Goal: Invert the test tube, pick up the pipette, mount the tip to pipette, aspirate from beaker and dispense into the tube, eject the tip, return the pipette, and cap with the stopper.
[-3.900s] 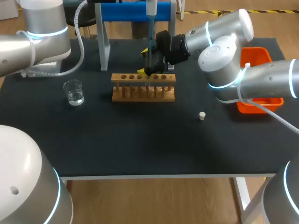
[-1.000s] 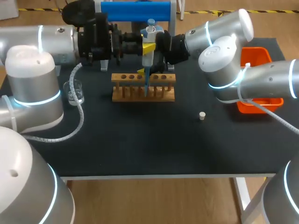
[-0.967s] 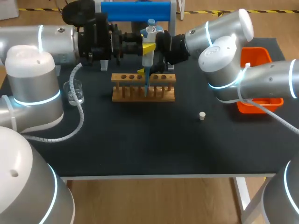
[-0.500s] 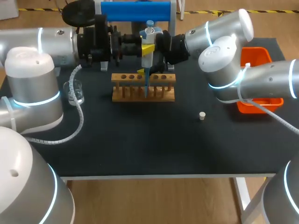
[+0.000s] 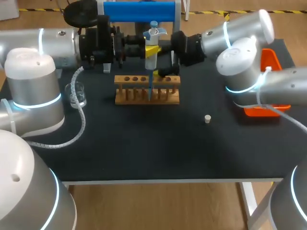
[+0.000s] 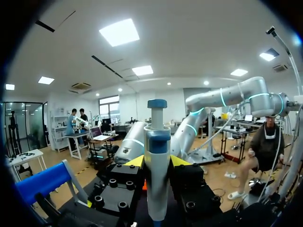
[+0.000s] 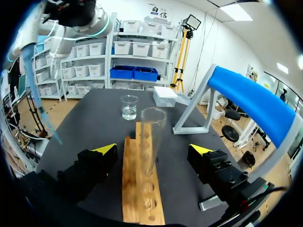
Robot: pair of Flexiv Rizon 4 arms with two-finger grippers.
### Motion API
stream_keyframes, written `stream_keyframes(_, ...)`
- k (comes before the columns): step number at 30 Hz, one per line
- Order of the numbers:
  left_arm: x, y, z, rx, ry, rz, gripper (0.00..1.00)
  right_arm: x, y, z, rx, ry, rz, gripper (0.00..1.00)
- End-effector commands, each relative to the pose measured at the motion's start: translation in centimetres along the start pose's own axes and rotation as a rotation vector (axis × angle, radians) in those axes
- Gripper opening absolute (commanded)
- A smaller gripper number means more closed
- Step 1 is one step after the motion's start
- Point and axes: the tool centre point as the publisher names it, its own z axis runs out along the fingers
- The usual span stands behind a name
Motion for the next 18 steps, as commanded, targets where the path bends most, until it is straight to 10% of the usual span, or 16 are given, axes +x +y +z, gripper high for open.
stream_keyframes(1,0.1,0.0,0.0,0.002,-0.003,0.001,0.00,1.8,-0.2,-5.7,-0.039,0.000,-0.004,1.00)
stream_keyframes(18,0.1,0.0,0.0,0.002,-0.003,0.001,0.00,7.5,3.2,-13.9,-0.232,0.048,-0.055,1.00)
